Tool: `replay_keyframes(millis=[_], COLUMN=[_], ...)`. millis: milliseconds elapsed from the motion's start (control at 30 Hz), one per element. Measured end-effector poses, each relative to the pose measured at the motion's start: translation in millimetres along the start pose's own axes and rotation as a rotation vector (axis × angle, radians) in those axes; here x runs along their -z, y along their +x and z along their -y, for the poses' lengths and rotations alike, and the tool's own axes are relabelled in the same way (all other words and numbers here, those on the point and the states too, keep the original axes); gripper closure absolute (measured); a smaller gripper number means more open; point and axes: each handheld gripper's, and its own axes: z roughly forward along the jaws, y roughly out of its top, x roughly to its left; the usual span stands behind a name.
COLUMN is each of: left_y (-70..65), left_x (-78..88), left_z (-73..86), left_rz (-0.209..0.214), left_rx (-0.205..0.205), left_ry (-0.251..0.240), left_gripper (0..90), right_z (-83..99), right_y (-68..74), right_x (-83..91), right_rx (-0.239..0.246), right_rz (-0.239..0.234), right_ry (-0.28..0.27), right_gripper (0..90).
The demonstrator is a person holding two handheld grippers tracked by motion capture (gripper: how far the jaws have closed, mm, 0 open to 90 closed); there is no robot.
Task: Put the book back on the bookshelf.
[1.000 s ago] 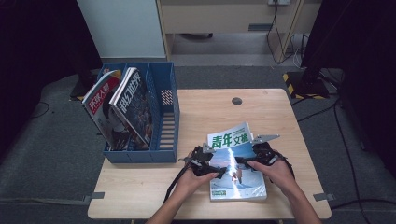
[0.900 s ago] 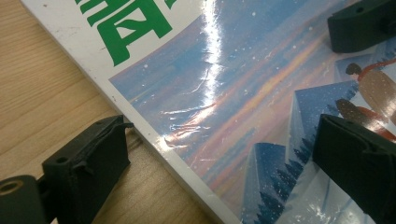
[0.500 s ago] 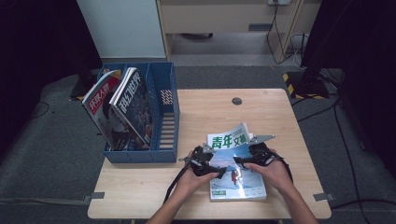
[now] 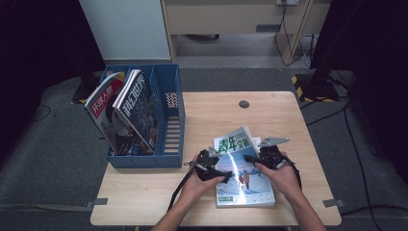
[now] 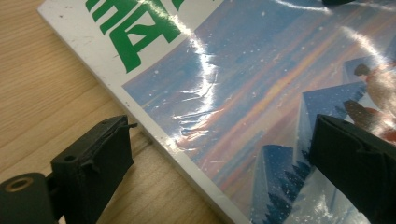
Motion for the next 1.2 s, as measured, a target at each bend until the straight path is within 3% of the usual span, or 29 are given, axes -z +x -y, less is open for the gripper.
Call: replay_keyframes(millis=[567, 1200], left_y=[10.6, 12.0], left_x=[3.5, -6.2], left_z=[0.2, 0.5], left_rz=[0.024, 0.216], left_rx=[0.067, 0.085], left_ry=[-0.043, -0.051], left_gripper=[4.3, 2.1], right_z=[-7.0, -12.3], right_y=[8.2, 14.4], right_x=[12.1, 23.5], right_rx=[0.059, 0.092], right_rz=[-0.003, -0.038], right_ry=[-0.072, -0.154], right_gripper=[86.4, 86.6])
